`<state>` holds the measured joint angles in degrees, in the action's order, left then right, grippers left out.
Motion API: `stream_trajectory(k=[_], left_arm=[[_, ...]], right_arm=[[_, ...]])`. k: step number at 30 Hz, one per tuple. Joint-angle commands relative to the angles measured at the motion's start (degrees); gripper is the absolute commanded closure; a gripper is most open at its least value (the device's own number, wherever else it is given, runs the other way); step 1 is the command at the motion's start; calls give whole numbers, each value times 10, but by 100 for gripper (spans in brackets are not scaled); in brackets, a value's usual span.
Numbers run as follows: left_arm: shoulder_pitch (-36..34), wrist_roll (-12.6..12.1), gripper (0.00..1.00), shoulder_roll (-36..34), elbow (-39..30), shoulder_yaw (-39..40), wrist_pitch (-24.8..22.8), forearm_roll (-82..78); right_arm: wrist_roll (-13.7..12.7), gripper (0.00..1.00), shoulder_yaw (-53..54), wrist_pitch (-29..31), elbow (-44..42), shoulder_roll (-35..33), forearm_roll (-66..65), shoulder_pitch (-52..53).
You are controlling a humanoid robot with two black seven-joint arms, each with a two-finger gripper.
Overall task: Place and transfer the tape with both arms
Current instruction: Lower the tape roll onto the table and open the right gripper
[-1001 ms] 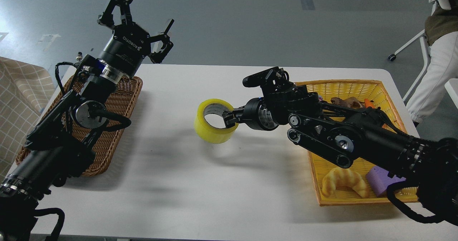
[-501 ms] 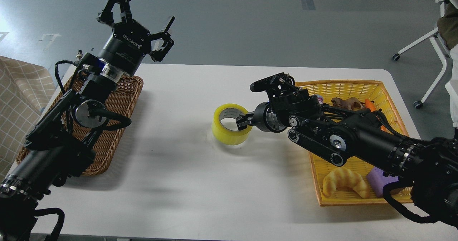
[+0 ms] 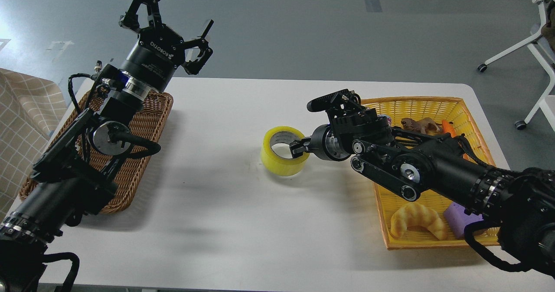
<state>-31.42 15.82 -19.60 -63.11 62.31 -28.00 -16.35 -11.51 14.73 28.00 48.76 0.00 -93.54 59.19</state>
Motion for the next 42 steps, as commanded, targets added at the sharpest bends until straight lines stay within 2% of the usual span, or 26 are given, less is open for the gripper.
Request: stream_trajectory(k=[1, 11, 13, 23, 26, 28, 29, 32, 35, 37, 38, 42], left_arm=[[0, 0, 2, -1, 0, 0, 0, 0], [0, 0, 2, -1, 0, 0, 0, 0], [0, 0, 2, 0, 0, 0, 0, 0], [0, 0, 2, 1, 0, 0, 0, 0], [0, 0, 2, 1, 0, -1, 0, 0], [0, -1, 2, 2, 0, -1, 0, 0], [0, -1, 2, 2, 0, -1, 0, 0], [0, -1, 2, 2, 0, -1, 0, 0], [0, -1, 2, 1, 0, -1, 0, 0], [0, -1, 2, 1, -1, -1, 0, 0], [0, 0, 2, 0, 0, -1, 0, 0], [1, -1, 2, 0, 0, -3, 0, 0]], right_arm=[[0, 100, 0, 0, 0, 0, 0, -1], [1, 98, -1, 0, 0, 0, 1, -9], [1, 92, -1, 0, 0, 0, 0, -13], [1, 85, -1, 0, 0, 0, -1, -19], [1, 67, -1, 0, 0, 0, -1, -19], [1, 64, -1, 0, -1, 0, -1, -20], [1, 58, -1, 0, 0, 0, -1, -20], [1, 50, -1, 0, -1, 0, -1, -21], [1, 28, 3, 0, 0, 0, 0, -22], [1, 18, 5, 0, 2, 0, 1, -22], [1, 8, 7, 0, 4, 0, 3, -19], [1, 4, 11, 0, 8, 0, 6, -6]])
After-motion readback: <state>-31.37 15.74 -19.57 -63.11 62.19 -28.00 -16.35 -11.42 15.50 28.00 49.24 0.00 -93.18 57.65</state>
